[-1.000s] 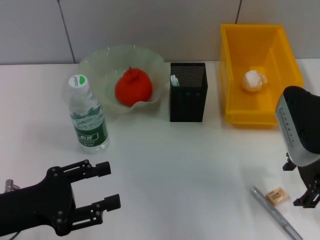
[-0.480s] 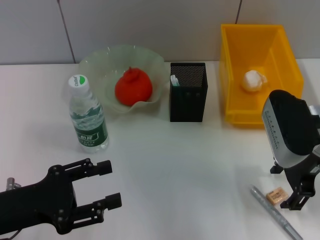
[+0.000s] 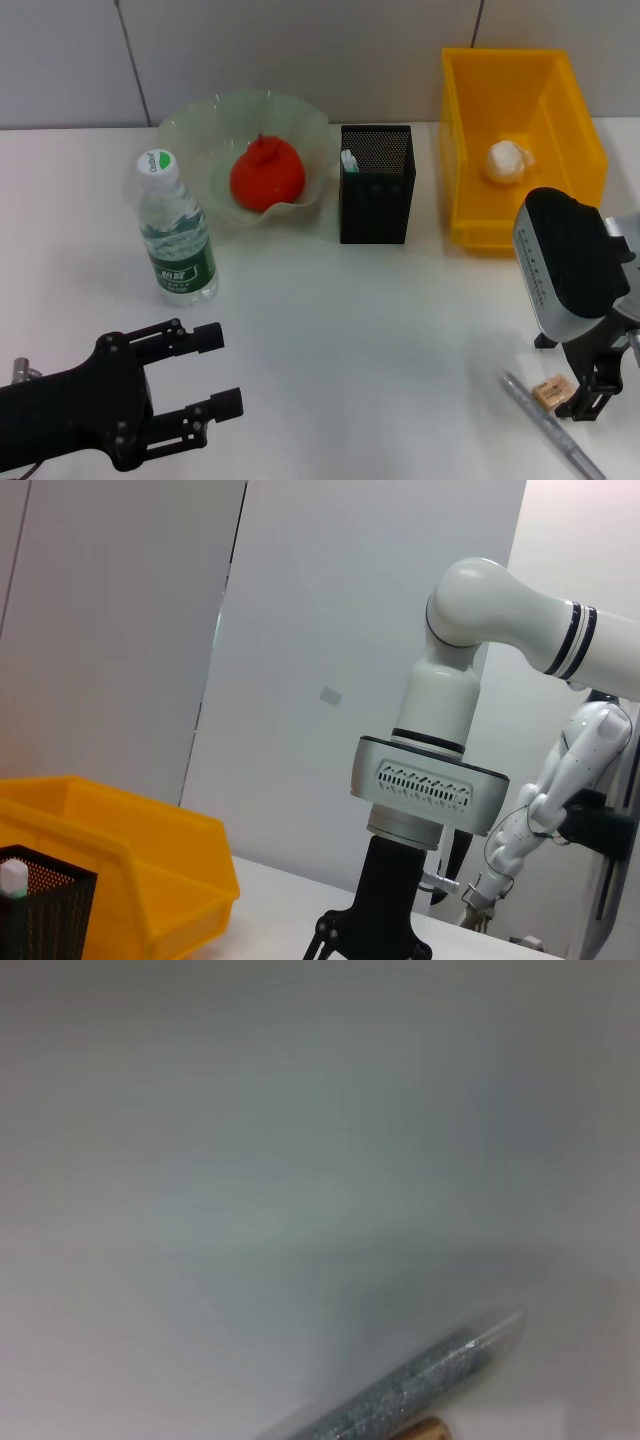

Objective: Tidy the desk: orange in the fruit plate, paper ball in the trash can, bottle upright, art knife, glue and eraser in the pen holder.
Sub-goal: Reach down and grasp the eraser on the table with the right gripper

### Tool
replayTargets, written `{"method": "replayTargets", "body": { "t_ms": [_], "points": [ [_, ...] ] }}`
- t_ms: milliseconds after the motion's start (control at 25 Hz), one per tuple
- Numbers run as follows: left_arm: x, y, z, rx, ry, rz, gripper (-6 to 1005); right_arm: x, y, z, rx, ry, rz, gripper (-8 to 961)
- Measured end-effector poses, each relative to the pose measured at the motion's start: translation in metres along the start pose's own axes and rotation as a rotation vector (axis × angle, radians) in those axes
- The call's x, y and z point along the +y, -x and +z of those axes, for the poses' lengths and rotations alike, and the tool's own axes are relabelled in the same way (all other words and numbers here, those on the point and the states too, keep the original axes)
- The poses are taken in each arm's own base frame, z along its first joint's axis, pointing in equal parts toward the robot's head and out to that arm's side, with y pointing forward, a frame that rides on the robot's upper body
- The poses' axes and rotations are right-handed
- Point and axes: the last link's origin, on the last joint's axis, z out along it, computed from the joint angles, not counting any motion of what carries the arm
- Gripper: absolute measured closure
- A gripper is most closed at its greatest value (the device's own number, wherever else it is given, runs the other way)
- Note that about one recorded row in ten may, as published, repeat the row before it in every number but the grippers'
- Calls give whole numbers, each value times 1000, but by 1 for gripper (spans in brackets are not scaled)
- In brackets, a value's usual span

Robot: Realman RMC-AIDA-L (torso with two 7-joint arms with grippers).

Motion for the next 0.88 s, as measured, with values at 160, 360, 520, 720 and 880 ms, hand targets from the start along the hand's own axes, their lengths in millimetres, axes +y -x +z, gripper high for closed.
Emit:
{"method": "replayTargets", "body": {
  "t_ms": [160, 360, 520, 720, 880],
  "points": [
    [0, 0, 0, 0, 0, 0, 295, 0, 1, 1, 4, 2, -5, 119],
    [1, 1, -1, 0, -3, -3, 295, 3, 2, 4, 16, 15, -6, 128],
    [1, 1, -1, 0, -3, -8, 295, 4, 3, 6, 27, 25, -10, 166],
    [1, 0, -1, 1, 2, -9, 295, 4, 3, 7, 28, 24, -7, 285],
    [1, 0, 0, 2, 5, -10, 295, 3, 3, 6, 27, 21, -6, 381]
  ]
}}
